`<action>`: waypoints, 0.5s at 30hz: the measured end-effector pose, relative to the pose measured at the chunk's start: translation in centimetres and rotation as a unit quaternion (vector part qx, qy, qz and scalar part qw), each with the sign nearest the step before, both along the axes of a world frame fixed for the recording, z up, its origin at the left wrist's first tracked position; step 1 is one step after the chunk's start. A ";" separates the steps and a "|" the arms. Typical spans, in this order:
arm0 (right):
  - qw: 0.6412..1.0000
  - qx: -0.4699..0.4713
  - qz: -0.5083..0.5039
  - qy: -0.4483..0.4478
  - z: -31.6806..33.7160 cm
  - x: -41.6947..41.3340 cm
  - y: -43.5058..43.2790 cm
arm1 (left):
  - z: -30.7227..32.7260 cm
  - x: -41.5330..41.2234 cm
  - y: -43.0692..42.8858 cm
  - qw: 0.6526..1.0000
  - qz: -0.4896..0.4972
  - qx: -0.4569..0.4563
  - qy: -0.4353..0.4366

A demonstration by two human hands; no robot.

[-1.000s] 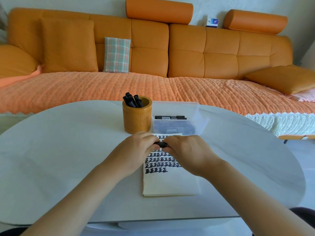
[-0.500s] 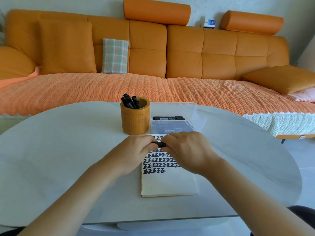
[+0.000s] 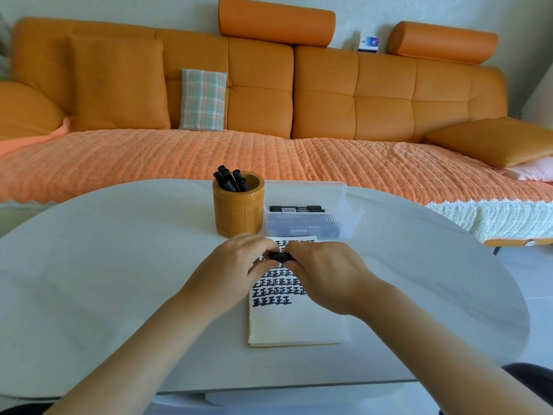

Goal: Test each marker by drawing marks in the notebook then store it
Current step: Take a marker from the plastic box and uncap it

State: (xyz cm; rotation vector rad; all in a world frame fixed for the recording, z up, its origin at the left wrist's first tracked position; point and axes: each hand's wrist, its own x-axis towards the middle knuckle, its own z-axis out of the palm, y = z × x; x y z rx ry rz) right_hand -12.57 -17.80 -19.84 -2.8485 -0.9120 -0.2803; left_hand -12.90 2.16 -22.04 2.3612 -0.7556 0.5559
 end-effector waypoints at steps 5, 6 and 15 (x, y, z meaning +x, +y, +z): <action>1.000 0.007 0.001 -0.003 0.1 0.1 -0.4 | -0.4 0.1 0.1 1.000 -0.003 -0.018 0.009; 1.000 0.006 0.008 -0.004 0.1 0.2 -0.4 | -0.5 0.1 0.1 1.000 -0.002 -0.018 0.009; 0.992 0.074 0.002 0.099 0.3 0.1 -1.1 | -1.2 0.7 1.3 0.998 0.047 -0.032 0.026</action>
